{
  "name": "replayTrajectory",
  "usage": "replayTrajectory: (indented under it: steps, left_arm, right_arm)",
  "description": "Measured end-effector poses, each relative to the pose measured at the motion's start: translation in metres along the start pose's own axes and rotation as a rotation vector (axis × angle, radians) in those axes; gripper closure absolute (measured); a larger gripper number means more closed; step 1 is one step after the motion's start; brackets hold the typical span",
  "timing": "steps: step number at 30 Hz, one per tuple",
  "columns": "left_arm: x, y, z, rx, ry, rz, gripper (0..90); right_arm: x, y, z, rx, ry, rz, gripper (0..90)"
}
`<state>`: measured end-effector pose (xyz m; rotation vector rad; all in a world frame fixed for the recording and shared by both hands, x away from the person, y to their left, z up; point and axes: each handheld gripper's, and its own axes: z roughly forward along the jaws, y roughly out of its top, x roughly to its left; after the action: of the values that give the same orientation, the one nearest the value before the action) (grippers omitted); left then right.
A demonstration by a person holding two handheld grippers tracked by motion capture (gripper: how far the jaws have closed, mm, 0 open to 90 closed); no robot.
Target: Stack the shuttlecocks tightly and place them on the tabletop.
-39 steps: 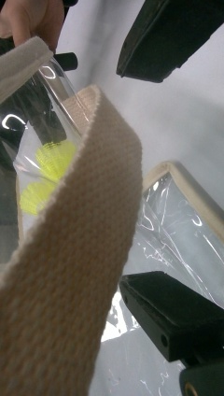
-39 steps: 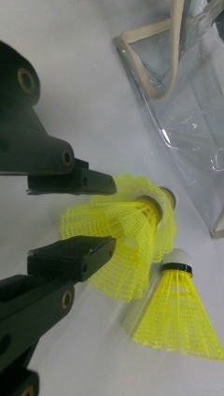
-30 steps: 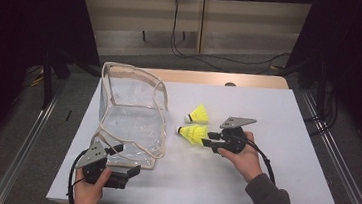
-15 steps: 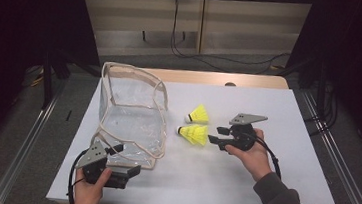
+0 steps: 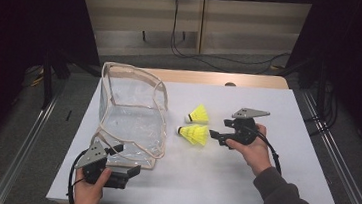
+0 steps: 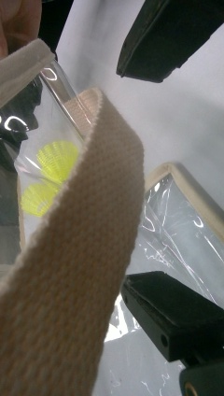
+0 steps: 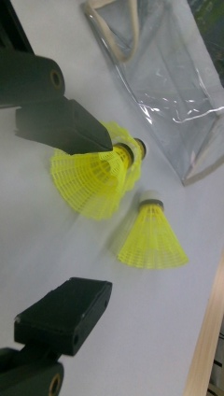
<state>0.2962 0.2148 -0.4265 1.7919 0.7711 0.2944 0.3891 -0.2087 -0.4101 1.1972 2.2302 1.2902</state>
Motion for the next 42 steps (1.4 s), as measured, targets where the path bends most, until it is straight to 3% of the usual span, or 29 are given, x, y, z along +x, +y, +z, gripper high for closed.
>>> replayTrajectory:
  steps: [3,17,25,42]
  left_arm:
    - [0.0,0.0,0.0,0.002,-0.001,0.003,2.0]
    - [0.0,0.0,0.0,-0.001,-0.003,0.001,2.0]
    - [0.001,-0.001,0.0,-0.007,-0.005,-0.001,2.0]
    - [0.001,-0.001,0.0,-0.005,-0.004,-0.003,2.1]
  right_arm:
    - [-0.004,0.001,0.002,-0.004,0.007,0.037,21.3]
    - [-0.009,0.01,0.015,0.009,-0.024,0.015,16.7]
    - [-0.013,0.015,0.021,-0.006,-0.028,0.048,16.1]
    - [-0.015,0.024,0.032,-0.001,-0.044,0.02,16.0]
